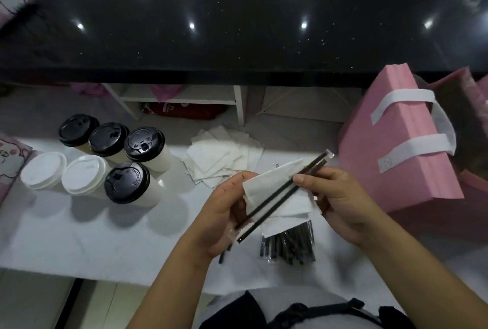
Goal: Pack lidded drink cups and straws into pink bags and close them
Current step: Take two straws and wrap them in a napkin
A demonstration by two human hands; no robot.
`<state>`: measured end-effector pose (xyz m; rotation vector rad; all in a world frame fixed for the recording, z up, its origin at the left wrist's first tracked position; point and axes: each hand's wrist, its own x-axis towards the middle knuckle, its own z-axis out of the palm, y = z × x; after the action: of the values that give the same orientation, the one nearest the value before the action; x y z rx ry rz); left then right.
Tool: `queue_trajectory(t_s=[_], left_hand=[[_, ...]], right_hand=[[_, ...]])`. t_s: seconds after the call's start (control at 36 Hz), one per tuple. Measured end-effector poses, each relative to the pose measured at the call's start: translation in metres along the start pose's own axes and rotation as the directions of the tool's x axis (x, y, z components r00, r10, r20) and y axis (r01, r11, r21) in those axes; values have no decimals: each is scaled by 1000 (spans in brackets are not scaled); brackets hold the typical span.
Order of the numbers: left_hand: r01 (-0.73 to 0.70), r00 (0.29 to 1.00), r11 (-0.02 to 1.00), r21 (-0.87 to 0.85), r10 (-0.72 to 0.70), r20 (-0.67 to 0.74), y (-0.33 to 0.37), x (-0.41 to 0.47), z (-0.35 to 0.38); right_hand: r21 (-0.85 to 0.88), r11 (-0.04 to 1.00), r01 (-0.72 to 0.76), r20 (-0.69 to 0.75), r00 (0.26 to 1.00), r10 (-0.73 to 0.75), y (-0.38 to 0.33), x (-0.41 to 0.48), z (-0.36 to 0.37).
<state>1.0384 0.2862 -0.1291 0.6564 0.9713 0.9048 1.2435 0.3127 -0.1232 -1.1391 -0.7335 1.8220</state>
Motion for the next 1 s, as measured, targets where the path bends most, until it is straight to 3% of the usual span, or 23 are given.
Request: queue_trajectory(t_s=[0.17, 0.33, 0.75, 0.83, 1.0], left_hand=[[-30, 990, 997, 75, 19, 143, 1, -8, -1], [29, 1000, 995, 91, -30, 10, -1, -9, 3], [50, 998, 980, 195, -42, -47, -6, -14, 0], [37, 997, 975, 221, -21, -75, -4, -13, -1], [31, 999, 961, 275, -26, -22, -2, -14, 5]], right_hand=[[-52, 997, -53, 3, 999, 53, 0, -6, -2], [-106, 981, -163, 42, 985, 168, -3, -11, -9], [-164, 921, -354, 98, 923, 372, 0, -23, -21], [-144, 926, -350, 196, 907, 373, -3, -27, -25], [-158, 939, -304, 100, 942, 322, 0, -25, -26]])
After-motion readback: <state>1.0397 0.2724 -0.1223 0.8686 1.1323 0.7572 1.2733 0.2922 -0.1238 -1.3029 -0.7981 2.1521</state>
